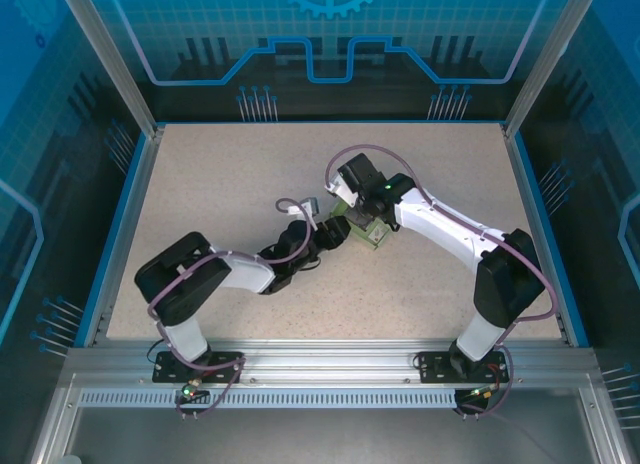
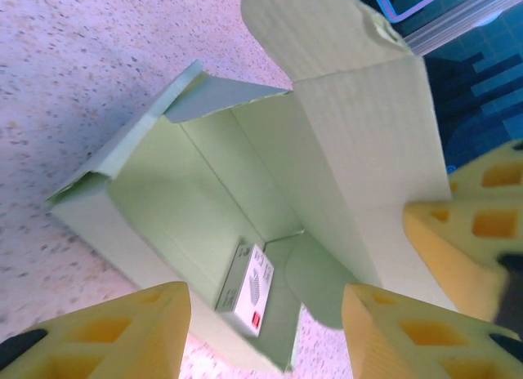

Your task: Fold the paper box

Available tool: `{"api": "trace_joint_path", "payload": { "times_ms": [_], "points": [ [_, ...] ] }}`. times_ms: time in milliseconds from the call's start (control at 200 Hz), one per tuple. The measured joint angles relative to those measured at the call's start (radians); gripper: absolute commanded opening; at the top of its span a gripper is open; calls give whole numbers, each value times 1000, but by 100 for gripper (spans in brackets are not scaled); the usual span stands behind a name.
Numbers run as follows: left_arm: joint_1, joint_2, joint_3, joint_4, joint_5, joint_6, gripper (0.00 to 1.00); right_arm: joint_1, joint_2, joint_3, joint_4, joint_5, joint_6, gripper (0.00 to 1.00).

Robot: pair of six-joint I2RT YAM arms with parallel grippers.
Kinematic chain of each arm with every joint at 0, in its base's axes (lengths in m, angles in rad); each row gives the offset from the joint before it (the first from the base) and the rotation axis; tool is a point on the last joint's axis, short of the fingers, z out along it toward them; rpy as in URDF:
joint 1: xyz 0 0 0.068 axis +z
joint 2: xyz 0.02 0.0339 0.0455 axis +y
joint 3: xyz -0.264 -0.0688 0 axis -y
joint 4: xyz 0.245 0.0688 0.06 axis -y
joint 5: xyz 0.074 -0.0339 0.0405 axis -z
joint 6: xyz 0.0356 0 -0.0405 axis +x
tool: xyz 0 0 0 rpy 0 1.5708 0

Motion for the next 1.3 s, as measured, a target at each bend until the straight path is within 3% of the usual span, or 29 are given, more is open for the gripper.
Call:
{"api": "trace_joint_path", "payload": {
  "times_ms": [185, 565, 715, 920, 1080, 1185, 1301],
  "points": [
    [44, -177, -106, -124, 0, 48, 56, 6, 14, 0, 2, 16, 0, 6],
    [308, -408, -127, -427, 8, 187, 63, 55, 90, -32, 17, -4, 7, 14],
    [350, -407, -76, -505, 19, 240, 66, 70, 104, -78, 22, -29, 14, 24],
    [370, -363, 35, -552, 74, 295, 68, 86, 90, -132, 34, -64, 32, 49],
    [377, -263, 132, -582, 160, 326, 68, 77, -75, -236, 69, -161, 80, 53],
    [377, -178, 206, -602, 244, 348, 68, 14, -228, -304, 116, -267, 157, 56],
    [377, -71, 309, -637, 344, 375, 68, -147, -340, -393, 185, -372, 273, 59]
  ]
}}
